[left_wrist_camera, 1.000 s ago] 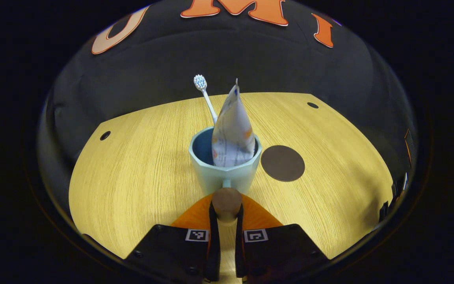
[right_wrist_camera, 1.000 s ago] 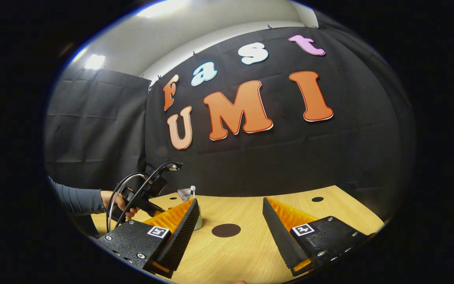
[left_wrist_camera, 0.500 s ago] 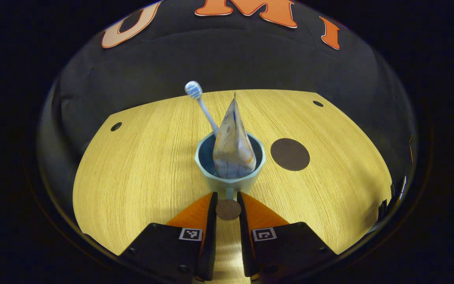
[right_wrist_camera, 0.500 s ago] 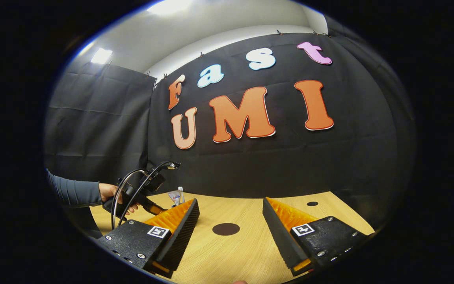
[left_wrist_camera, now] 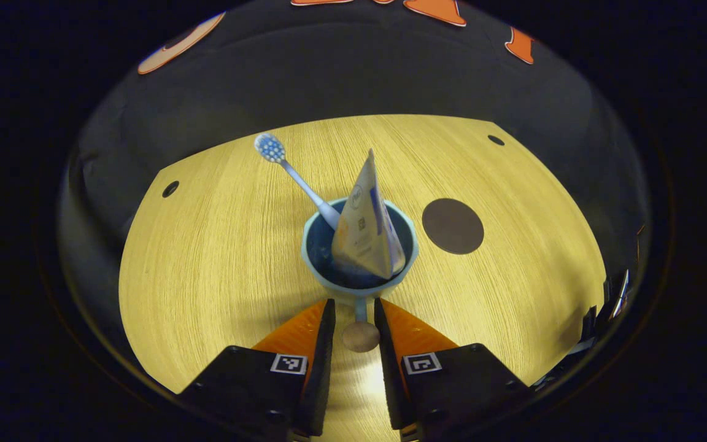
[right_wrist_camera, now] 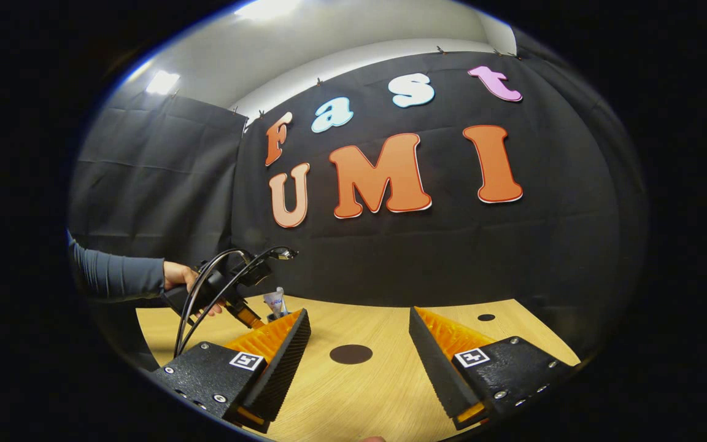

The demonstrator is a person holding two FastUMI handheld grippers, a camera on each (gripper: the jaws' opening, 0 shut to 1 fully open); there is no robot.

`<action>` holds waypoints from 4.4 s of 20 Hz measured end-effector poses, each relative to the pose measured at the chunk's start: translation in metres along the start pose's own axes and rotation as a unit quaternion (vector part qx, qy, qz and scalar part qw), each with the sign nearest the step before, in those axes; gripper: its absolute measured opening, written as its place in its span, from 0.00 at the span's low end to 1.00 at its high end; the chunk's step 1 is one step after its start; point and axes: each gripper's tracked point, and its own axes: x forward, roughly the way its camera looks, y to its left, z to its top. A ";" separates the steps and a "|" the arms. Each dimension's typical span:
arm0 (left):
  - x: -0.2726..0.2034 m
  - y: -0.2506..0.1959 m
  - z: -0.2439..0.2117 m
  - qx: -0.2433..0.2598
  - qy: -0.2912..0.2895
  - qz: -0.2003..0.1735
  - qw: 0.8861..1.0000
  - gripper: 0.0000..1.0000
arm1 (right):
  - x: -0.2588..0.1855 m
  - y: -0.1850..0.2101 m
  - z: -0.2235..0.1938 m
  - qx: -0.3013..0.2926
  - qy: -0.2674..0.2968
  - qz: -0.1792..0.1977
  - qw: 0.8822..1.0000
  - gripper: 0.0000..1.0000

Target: Put the toothbrush and toothpaste on the desktop into the cup, then pick up the cup and place it on the coaster on the desktop.

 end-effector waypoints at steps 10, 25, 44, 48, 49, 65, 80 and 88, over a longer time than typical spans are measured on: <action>0.027 -0.011 -0.005 0.000 0.040 0.007 0.999 0.28 | 0.001 -0.012 -0.013 0.015 0.009 -0.007 1.000 0.97; 0.024 -0.015 0.017 0.021 -0.029 0.005 0.999 0.19 | -0.011 -0.032 -0.004 0.009 0.001 -0.028 1.000 0.97; 0.027 -0.004 0.016 0.088 -0.023 -0.042 0.995 0.19 | -0.041 -0.079 -0.001 -0.011 0.006 -0.080 0.997 0.97; 0.024 -0.006 0.016 0.079 -0.009 -0.051 0.996 0.19 | -0.044 -0.081 -0.005 -0.011 0.011 -0.083 0.996 0.97; 0.019 -0.007 0.018 0.075 -0.013 -0.054 0.996 0.19 | -0.045 -0.081 -0.005 -0.011 0.012 -0.083 0.996 0.97; -0.079 0.069 0.027 0.042 -0.217 0.067 0.973 1.00 | -0.027 -0.043 0.001 -0.025 0.025 -0.088 0.995 0.97; -0.269 0.156 -0.061 -0.040 -0.529 0.248 0.811 1.00 | -0.001 0.044 0.025 -0.062 -0.031 -0.060 0.996 0.97; -0.255 0.139 -0.095 -0.079 -0.548 0.223 0.802 1.00 | 0.003 0.071 0.020 -0.071 -0.036 -0.057 0.995 0.98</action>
